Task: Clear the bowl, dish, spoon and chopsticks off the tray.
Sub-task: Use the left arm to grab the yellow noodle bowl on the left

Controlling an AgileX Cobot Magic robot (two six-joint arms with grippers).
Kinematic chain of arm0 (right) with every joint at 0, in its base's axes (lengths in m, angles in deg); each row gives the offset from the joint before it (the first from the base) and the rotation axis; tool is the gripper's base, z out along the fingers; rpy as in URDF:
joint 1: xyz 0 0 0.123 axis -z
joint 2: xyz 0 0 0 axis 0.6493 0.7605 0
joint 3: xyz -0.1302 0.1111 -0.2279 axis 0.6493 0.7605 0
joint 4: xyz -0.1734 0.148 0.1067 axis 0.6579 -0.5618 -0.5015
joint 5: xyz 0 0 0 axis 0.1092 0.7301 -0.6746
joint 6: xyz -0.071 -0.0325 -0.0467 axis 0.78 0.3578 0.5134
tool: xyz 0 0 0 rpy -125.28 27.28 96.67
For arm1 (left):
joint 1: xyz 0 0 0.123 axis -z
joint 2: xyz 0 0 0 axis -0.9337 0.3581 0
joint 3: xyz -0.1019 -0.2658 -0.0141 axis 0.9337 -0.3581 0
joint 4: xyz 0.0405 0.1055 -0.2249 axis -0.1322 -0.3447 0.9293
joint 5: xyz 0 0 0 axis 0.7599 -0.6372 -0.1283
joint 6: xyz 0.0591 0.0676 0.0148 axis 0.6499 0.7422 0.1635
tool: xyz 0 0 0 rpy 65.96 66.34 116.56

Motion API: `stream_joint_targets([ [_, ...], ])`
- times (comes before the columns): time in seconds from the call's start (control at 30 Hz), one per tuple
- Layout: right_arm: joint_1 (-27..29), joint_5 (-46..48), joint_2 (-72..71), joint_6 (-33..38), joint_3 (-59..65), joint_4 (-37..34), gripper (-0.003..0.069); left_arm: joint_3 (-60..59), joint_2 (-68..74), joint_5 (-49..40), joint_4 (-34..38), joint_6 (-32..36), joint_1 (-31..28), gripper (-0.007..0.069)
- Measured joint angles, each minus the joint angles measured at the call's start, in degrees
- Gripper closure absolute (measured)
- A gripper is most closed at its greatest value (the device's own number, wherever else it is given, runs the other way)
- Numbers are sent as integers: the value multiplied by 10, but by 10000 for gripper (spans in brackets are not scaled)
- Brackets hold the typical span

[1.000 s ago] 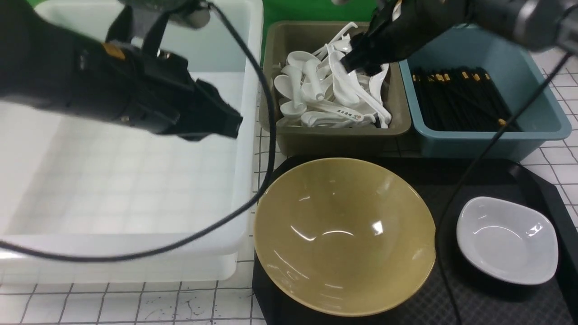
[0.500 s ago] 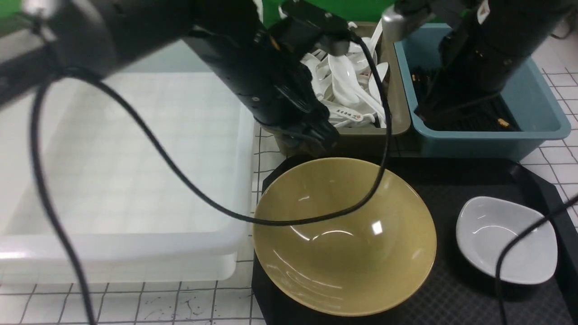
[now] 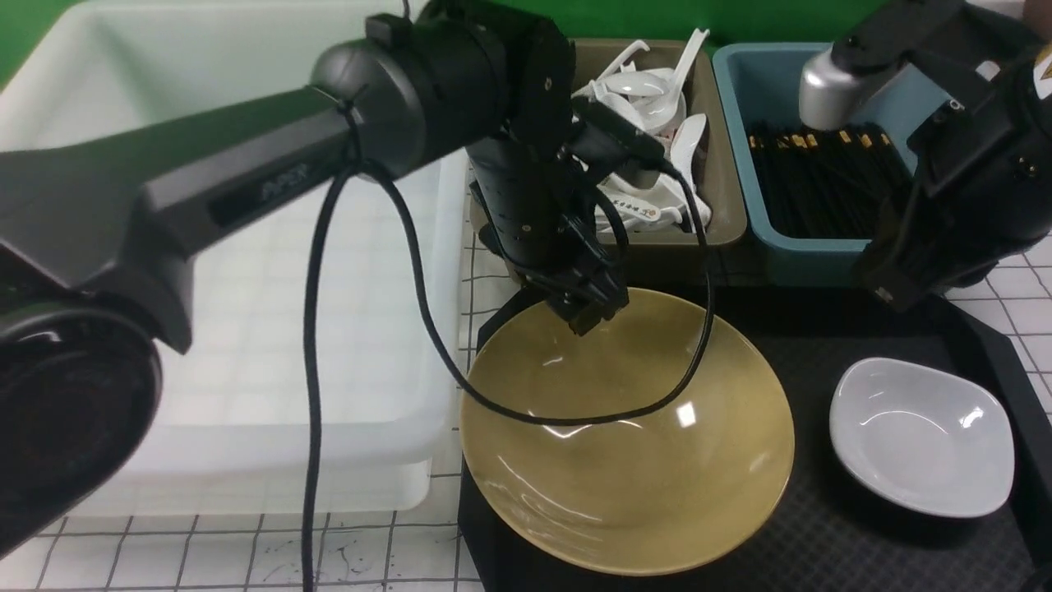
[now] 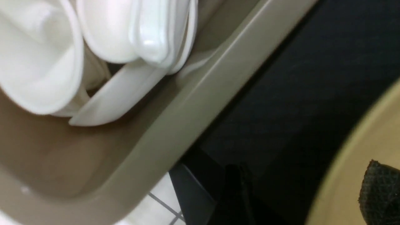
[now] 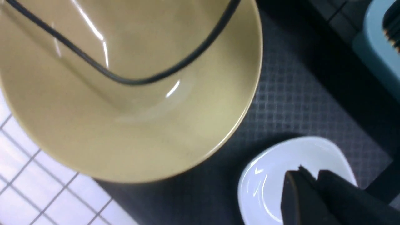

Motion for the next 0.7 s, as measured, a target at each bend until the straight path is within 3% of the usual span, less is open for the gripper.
stream_joint_targets([
  [0.13,0,-16,0,0,0,0,554,0,12,-2,6,0,0,183],
  [0.2,0,-27,0,2,0,0,554,0,17,-4,18,0,0,224],
  [0.23,0,-30,0,3,0,0,554,0,20,-5,26,-3,0,285],
  [0.47,0,-35,0,5,1,0,552,5,27,-48,57,-9,0,525],
  [0.7,0,-26,0,20,-1,-5,550,5,4,-72,73,-31,0,579],
])
